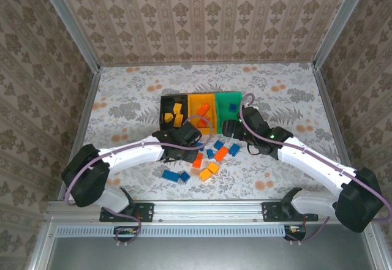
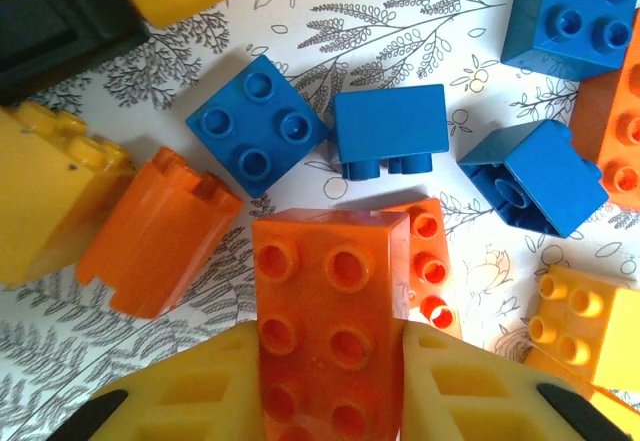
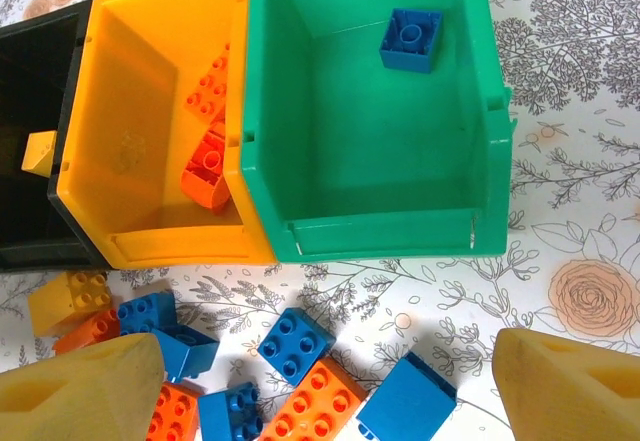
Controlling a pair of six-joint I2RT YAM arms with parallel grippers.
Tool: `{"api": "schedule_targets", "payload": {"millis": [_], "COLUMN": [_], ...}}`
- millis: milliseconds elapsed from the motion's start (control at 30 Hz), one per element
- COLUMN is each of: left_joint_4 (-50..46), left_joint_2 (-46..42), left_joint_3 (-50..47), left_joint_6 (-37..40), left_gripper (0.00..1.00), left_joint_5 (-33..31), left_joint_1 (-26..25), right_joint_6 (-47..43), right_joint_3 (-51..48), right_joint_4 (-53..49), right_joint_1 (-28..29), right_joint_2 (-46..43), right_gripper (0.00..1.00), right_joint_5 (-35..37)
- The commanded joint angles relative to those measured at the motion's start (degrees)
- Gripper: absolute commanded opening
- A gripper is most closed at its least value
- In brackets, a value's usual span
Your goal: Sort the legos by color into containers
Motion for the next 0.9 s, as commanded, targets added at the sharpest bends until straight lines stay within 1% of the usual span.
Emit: {"api": "schedule_targets", "payload": {"millis": [0, 100, 200, 433, 567, 667, 767, 800, 867], "left_joint_4": [-3.64, -3.66, -2.26, -0.66, -2.11, -2.42, -2.96, -2.94, -2.78], "left_joint_2": [-1.79, -0.8, 2.04, 14.98, 23.13, 27.23, 29.71, 29.87, 29.45], "left_joint_3": [4.59, 9.59, 15.29, 29.22, 36.08, 39.08, 41.66, 41.99, 42.36], "left_joint_6": [0.9, 3.28, 5.52, 9.69, 10.25, 10.15, 10.08, 10.01, 9.66], "left_gripper": [0.32, 0.32, 0.32, 0.32, 0.31, 0.32, 0.39, 0.43, 0.56], "left_joint_5": [-1.89, -1.78, -1.31, 0.68, 1.53, 2.14, 2.64, 2.84, 3.17], "left_joint_1": [0.2, 2.71, 5.48, 10.28, 11.93, 12.55, 12.53, 12.52, 12.53], "right_joint_6": [1.19, 1.38, 1.56, 1.3, 0.96, 0.77, 0.42, 0.48, 0.62], "right_joint_3": [-0.96, -1.59, -2.31, -3.45, -3.9, -4.3, -4.61, -4.66, -4.85], "right_joint_4": [0.5, 0.46, 0.26, -0.69, -1.74, -2.47, -2.97, -3.24, -3.55], "right_joint_1": [-0.47, -0.7, -0.87, -1.49, -1.74, -1.76, -1.82, -1.76, -1.84], "right_joint_2": [-2.14, -2.91, -3.28, -3.63, -4.26, -5.11, -5.52, -5.52, -5.52], "right_gripper": [0.87, 0.87, 0.87, 0.87, 0.87, 0.88, 0.88, 0.88, 0.88], "right_joint_5": [0.56, 0.61, 0.77, 0.69, 0.58, 0.52, 0.0, -0.09, -0.6]}}
